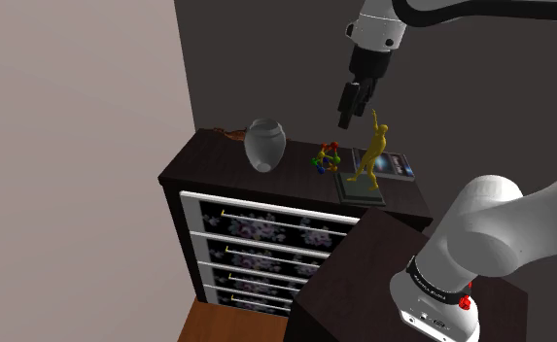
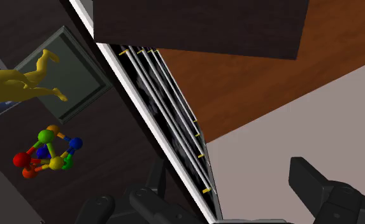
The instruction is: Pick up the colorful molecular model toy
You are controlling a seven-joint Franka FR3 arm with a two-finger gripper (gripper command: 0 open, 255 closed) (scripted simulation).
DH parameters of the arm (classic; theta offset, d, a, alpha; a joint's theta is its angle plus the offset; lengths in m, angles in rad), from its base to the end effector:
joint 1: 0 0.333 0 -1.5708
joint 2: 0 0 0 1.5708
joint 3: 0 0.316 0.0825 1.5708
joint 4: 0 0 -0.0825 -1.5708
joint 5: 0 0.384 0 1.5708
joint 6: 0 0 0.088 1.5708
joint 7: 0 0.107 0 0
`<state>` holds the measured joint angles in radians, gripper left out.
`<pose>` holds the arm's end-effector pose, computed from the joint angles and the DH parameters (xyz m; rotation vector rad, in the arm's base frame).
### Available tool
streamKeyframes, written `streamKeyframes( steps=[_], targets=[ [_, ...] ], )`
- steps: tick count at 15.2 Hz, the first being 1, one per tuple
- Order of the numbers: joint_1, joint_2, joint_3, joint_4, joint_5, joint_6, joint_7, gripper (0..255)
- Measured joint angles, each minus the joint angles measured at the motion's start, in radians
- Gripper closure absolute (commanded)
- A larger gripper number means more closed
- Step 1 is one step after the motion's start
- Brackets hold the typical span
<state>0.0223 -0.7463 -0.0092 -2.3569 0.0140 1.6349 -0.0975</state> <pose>0.3236 0.0049 0.5834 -3.1172 -0.1751 -0.0392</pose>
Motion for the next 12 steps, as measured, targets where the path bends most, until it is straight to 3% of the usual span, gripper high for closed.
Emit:
streamKeyframes(
  steps=[4, 12],
  targets=[
    [-0.013, 0.025, -0.031, -0.019, -0.022, 0.043, -0.034, 0],
    [-0.064, 0.178, -0.155, -0.066, -0.096, 0.245, -0.168, 0]
  ],
)
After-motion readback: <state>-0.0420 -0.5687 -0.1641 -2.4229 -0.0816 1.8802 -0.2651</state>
